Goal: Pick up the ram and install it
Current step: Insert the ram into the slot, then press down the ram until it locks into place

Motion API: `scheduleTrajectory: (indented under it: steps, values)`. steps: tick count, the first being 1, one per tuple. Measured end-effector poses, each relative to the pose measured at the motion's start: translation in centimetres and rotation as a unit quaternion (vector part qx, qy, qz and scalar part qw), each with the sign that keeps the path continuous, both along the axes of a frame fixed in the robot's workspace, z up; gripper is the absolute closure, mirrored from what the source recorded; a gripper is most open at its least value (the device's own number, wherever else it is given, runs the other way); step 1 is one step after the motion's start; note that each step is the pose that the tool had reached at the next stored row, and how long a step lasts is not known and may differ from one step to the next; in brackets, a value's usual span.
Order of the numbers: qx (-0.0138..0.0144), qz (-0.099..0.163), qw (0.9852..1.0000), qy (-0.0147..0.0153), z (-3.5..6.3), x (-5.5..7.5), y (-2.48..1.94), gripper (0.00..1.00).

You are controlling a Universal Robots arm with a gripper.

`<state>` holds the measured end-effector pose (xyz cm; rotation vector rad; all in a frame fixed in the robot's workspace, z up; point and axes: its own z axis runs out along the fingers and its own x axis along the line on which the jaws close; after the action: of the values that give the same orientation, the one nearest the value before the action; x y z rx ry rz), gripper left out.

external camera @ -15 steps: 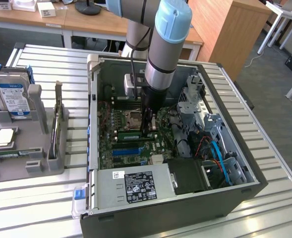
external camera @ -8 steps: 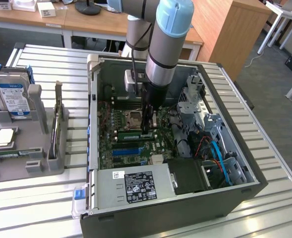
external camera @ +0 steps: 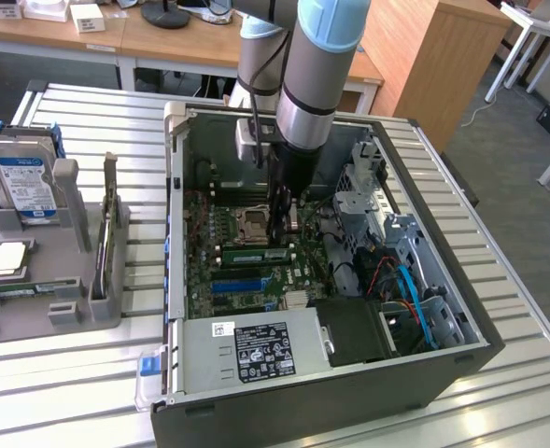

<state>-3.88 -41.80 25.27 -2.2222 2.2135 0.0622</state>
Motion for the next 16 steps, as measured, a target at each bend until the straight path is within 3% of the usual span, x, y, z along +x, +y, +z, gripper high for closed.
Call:
scheduleTrajectory:
  steps: [11, 16]
  values:
    - [0.0, 0.0, 1.0, 0.0, 1.99, 0.0, 0.0, 0.75]
    - [0.0, 0.0, 1.0, 0.0, 2.13, 0.0, 0.0, 0.75]
